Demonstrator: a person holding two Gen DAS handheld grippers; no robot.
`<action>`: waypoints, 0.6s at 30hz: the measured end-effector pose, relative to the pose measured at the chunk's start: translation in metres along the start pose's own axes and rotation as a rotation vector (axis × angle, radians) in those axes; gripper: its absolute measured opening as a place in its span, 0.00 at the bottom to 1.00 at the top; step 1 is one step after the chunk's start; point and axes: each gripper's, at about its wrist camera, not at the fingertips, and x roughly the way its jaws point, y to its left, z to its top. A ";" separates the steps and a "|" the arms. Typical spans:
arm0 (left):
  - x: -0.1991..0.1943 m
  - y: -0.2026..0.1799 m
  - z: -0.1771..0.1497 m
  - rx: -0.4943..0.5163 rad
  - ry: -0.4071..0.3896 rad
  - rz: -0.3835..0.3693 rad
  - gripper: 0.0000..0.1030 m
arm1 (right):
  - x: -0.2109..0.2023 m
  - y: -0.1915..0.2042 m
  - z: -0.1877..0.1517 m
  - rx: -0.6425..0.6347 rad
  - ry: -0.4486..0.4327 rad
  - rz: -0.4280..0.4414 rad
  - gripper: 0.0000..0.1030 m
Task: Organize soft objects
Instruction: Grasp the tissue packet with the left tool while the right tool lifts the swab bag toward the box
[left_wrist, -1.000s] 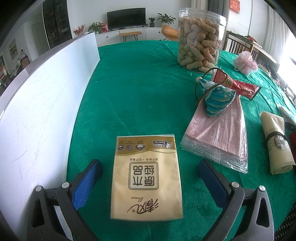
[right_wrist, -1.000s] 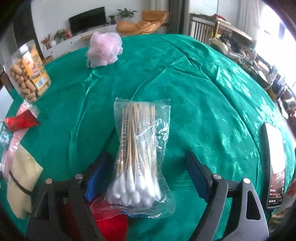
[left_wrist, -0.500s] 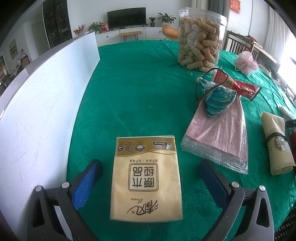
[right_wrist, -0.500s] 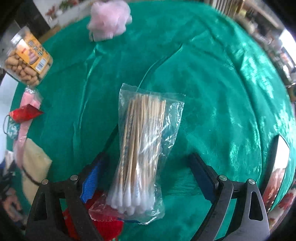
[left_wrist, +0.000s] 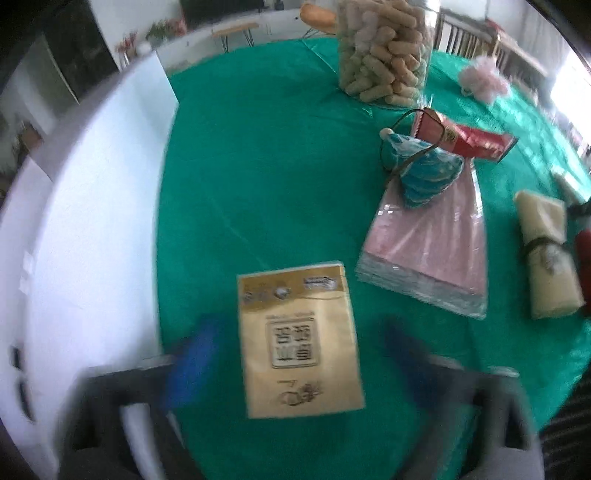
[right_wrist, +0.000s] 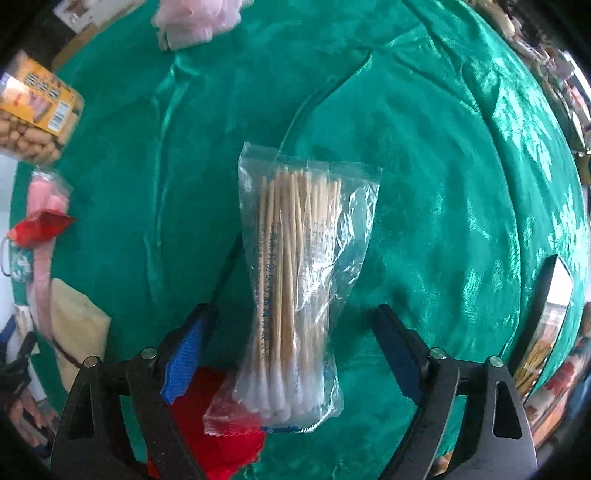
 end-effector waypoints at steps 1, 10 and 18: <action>-0.001 0.000 0.001 0.000 -0.002 0.006 0.51 | -0.004 0.000 0.000 -0.009 -0.019 -0.001 0.33; -0.046 0.006 0.018 -0.074 -0.124 -0.126 0.51 | -0.069 -0.019 -0.003 0.053 -0.180 0.012 0.25; -0.120 0.051 0.033 -0.133 -0.228 -0.200 0.51 | -0.127 0.094 -0.030 -0.146 -0.250 0.147 0.26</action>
